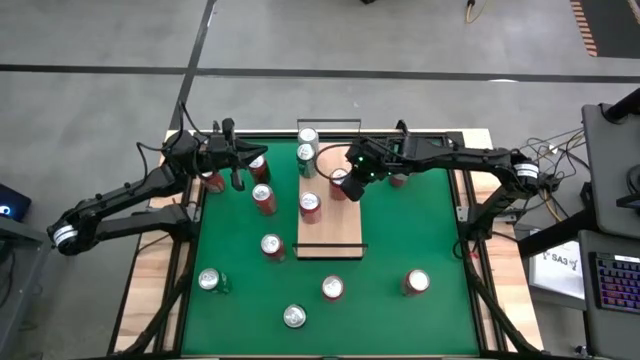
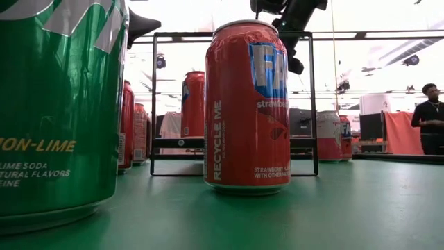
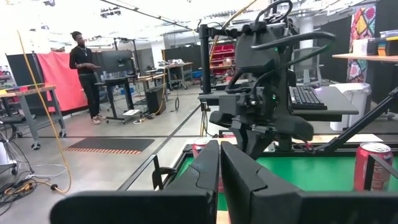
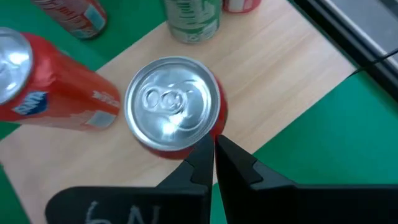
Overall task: Place canned beverage on shelf
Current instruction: Put the right red soda can on the shelf
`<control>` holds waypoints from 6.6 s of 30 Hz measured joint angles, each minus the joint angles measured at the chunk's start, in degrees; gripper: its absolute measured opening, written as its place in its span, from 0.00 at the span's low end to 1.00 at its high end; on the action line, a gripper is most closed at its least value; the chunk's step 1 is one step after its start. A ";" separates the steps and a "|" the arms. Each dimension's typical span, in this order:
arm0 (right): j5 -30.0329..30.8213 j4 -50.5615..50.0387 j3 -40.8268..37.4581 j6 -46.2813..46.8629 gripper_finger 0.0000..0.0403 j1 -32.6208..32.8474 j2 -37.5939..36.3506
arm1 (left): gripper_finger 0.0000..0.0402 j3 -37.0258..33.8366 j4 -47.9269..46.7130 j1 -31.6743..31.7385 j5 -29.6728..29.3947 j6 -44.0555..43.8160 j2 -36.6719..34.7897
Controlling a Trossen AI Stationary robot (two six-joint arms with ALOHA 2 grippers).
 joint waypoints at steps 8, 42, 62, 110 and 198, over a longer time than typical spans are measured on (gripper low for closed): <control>0.00 0.20 0.00 3.15 0.02 3.33 0.02 | 0.00 0.00 0.00 0.00 0.00 0.00 0.00; 1.38 10.31 4.98 -9.32 0.02 3.33 6.91 | 0.00 0.07 0.10 0.00 -0.01 0.00 0.06; 4.22 10.25 4.98 -9.80 0.02 2.12 7.67 | 0.00 0.07 0.07 0.00 0.00 0.00 0.00; 16.51 -8.29 8.55 3.92 0.02 1.24 6.29 | 0.00 0.07 0.00 -0.01 -0.01 0.00 -0.02; -3.51 -0.56 7.80 6.11 0.02 4.85 9.92 | 0.00 0.04 0.00 -0.02 0.00 0.02 -0.02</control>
